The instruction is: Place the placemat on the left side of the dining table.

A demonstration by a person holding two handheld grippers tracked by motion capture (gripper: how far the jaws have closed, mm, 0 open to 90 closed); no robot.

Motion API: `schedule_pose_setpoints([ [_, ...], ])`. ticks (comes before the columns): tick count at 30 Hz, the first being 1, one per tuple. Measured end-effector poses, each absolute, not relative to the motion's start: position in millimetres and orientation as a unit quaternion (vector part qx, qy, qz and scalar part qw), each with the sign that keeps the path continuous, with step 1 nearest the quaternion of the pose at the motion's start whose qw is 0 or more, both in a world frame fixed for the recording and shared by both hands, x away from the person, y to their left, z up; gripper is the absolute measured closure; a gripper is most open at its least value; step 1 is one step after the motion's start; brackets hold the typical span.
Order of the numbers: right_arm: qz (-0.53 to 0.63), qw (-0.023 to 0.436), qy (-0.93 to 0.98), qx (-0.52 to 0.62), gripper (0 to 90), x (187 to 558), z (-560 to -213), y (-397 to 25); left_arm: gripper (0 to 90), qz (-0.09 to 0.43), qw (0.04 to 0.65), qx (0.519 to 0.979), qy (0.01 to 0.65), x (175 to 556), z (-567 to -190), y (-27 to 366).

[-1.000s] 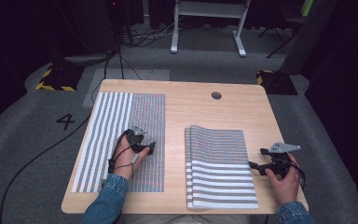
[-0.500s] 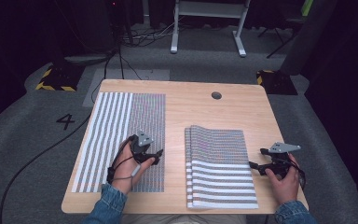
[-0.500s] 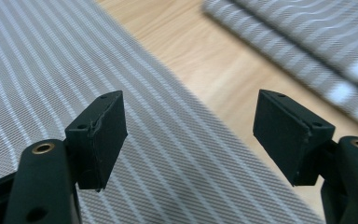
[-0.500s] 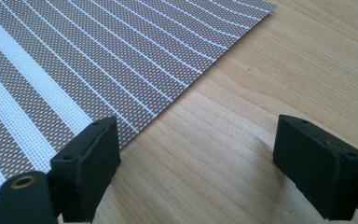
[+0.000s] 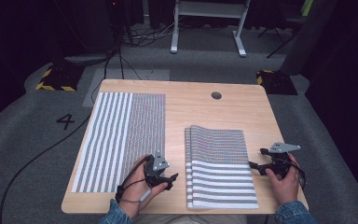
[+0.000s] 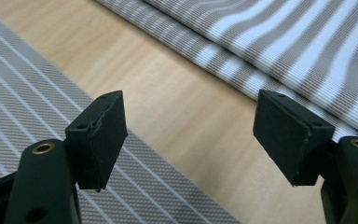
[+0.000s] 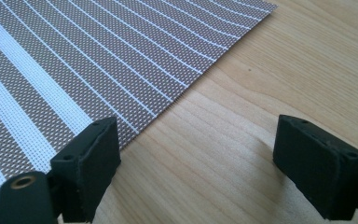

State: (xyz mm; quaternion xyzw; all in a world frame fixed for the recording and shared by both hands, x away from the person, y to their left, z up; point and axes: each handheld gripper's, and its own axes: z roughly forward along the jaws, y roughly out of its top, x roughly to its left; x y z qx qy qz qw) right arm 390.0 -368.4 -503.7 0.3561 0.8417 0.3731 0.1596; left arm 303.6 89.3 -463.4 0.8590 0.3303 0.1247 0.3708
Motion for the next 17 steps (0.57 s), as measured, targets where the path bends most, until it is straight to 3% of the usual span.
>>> schedule_pose_setpoints([
  [6,0.373,0.160,0.842,0.356,14.9,390,-504,-368,26.1,0.108,0.373,0.869,0.306,293,-475,82],
  [11,0.373,0.160,0.842,0.356,14.8,390,-504,-368,26.2,0.084,0.337,0.893,0.286,288,-497,74],
  [17,0.373,0.160,0.842,0.356,14.9,390,-504,-368,23.2,0.089,0.357,0.888,0.275,286,-500,70],
])
